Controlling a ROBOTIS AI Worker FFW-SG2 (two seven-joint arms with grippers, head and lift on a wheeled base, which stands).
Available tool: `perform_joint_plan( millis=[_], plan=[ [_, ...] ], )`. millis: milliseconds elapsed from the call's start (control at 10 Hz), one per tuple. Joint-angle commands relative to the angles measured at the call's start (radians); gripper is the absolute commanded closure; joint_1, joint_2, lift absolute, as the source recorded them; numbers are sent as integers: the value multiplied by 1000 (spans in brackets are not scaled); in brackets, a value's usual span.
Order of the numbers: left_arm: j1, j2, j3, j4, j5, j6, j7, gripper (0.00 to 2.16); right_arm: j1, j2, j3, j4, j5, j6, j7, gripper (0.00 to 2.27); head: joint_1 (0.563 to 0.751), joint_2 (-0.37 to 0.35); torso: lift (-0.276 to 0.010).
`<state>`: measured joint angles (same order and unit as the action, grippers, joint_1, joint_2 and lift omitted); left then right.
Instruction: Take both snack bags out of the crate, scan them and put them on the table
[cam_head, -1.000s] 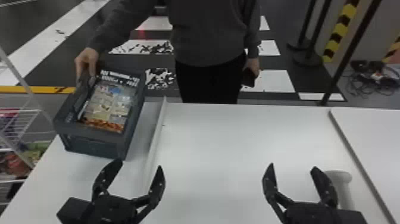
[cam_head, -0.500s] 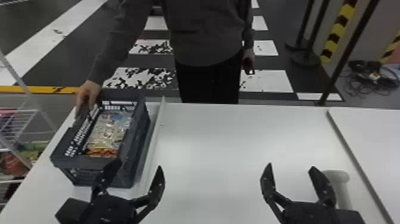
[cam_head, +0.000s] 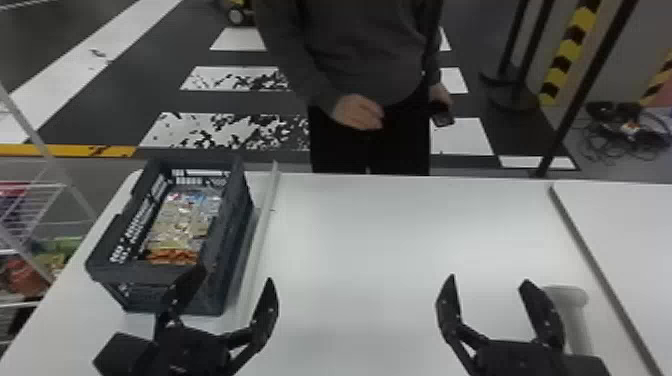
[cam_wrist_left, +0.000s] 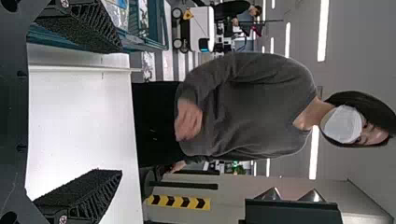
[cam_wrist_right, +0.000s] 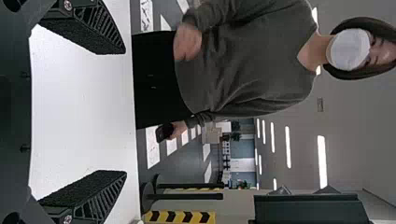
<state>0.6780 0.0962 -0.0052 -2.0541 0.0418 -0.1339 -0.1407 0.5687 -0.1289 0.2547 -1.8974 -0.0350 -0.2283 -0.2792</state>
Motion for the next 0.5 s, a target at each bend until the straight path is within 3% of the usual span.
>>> perform_joint_plan(
  millis=[0,400],
  plan=[
    [0,-1,1,0,0,-2,1,63,-1,0,0,1,0,1,0,76,695,54,-93],
    [5,-1,-2,-17,7,-54,53,60,-1,0,0,1,-2,16,0,87,695,63,-93]
  ],
)
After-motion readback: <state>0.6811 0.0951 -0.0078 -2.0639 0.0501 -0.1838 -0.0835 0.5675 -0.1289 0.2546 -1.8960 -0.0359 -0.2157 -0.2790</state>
